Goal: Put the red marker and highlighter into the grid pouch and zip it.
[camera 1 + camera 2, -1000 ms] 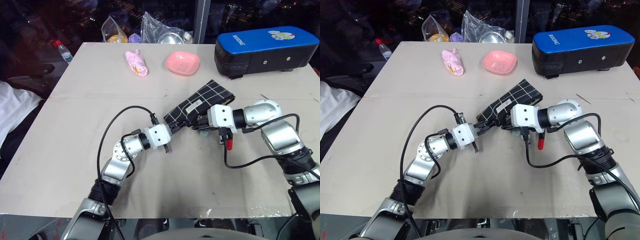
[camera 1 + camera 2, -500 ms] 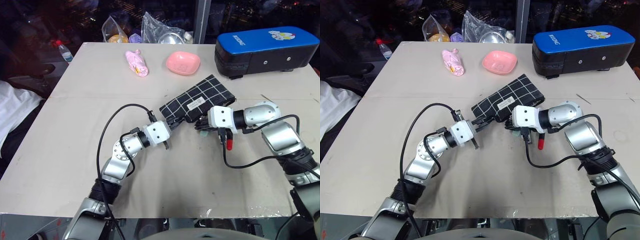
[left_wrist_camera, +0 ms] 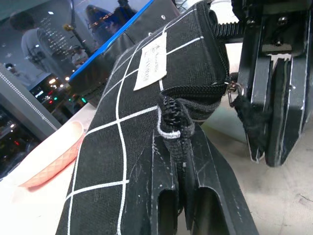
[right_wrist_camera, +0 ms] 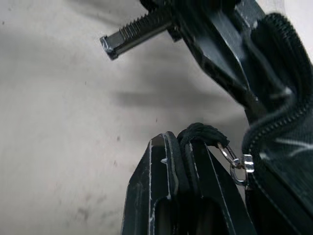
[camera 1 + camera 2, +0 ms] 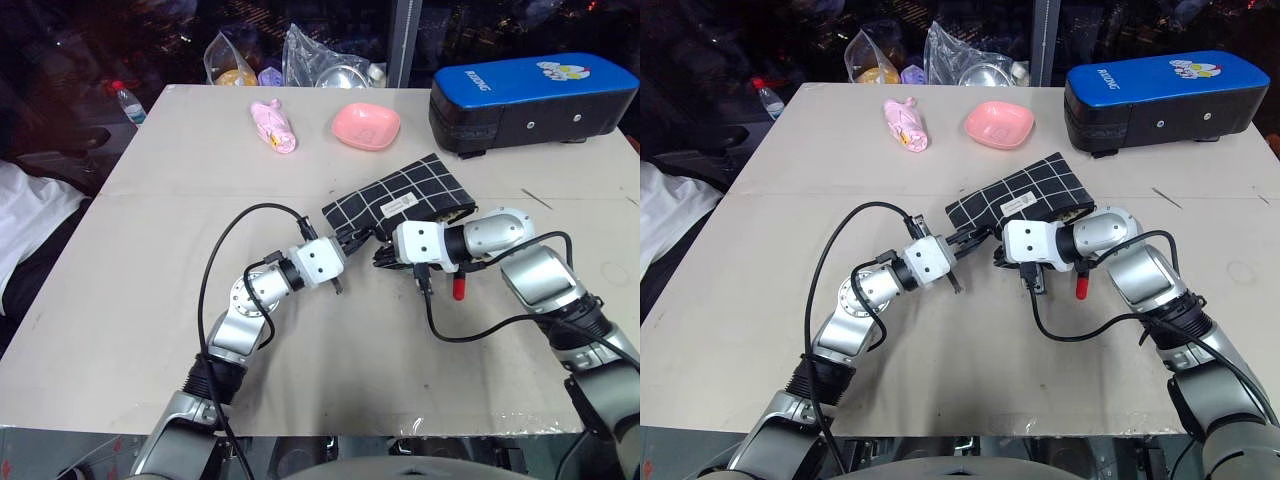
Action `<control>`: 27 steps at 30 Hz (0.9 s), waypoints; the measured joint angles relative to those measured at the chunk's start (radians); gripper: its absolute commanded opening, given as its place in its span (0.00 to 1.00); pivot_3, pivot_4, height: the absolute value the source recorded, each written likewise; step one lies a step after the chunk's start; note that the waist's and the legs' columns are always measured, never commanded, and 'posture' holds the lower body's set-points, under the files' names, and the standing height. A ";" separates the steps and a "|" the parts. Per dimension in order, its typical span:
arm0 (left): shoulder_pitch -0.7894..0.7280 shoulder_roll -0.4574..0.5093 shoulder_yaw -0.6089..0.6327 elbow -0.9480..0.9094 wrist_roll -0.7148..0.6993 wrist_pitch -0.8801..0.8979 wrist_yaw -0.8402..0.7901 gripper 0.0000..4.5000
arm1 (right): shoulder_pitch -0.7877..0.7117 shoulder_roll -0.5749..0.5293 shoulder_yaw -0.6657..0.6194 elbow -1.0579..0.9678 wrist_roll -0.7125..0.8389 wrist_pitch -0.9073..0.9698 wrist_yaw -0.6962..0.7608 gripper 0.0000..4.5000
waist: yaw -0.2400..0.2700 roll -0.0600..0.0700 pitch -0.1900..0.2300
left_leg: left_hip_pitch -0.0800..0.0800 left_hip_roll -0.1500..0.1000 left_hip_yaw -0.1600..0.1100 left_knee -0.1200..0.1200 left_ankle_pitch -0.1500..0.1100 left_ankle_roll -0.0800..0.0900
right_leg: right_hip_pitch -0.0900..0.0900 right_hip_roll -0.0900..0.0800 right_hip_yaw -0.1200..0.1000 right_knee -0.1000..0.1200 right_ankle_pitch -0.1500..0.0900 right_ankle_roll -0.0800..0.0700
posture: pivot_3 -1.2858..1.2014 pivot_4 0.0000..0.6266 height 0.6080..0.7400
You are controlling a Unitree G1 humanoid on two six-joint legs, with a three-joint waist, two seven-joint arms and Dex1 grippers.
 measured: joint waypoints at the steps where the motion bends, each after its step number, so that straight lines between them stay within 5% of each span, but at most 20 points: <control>1: 0.000 0.000 0.000 0.000 0.000 0.000 0.000 0.00 | -0.003 0.004 0.002 0.000 -0.001 0.002 0.000 0.01 | 0.000 0.000 0.000 | 0.000 0.000 0.000 0.000 0.000 0.000 | 0.000 0.000 0.000 0.000 0.000 0.000 | 0.52 0.24 1.00; 9: 0.000 0.001 0.002 0.000 0.000 0.000 0.007 0.00 | -0.011 0.024 -0.004 0.000 0.001 0.017 -0.026 0.06 | 0.001 0.000 0.000 | 0.000 0.000 0.000 0.001 0.000 0.000 | 0.000 0.000 0.000 0.001 0.000 0.000 | 0.52 0.24 1.00; 15: 0.000 -0.006 0.000 0.000 0.000 0.000 0.020 0.00 | 0.006 0.001 -0.077 -0.063 0.072 0.121 -0.041 0.56 | 0.001 0.000 0.000 | 0.000 0.000 -0.001 0.002 0.000 0.000 | 0.000 0.000 0.000 0.002 0.000 0.000 | 0.52 0.24 1.00; 19: 0.000 -0.005 0.001 0.000 0.000 0.002 0.026 0.00 | 0.072 -0.021 -0.144 -0.124 0.118 0.201 -0.093 0.99 | 0.003 0.000 0.000 | -0.001 0.000 -0.001 0.002 0.000 0.000 | 0.000 0.000 -0.001 0.002 0.000 0.000 | 0.52 0.24 1.00; 25: 0.000 0.000 0.003 0.000 -0.002 0.003 0.026 0.00 | 0.143 -0.104 -0.341 -0.184 0.299 0.400 -0.103 0.99 | 0.010 0.000 0.000 | -0.001 0.000 -0.002 0.003 0.000 0.000 | 0.000 0.000 0.000 0.002 0.000 0.000 | 0.52 0.24 1.00; 27: 0.000 -0.001 0.003 0.000 -0.002 0.003 0.026 0.00 | 0.126 -0.098 -0.381 -0.183 0.326 0.422 -0.136 0.88 | 0.004 0.000 0.000 | 0.000 0.000 -0.002 0.003 0.000 0.000 | 0.000 0.000 0.000 0.003 0.000 0.000 | 0.52 0.24 1.00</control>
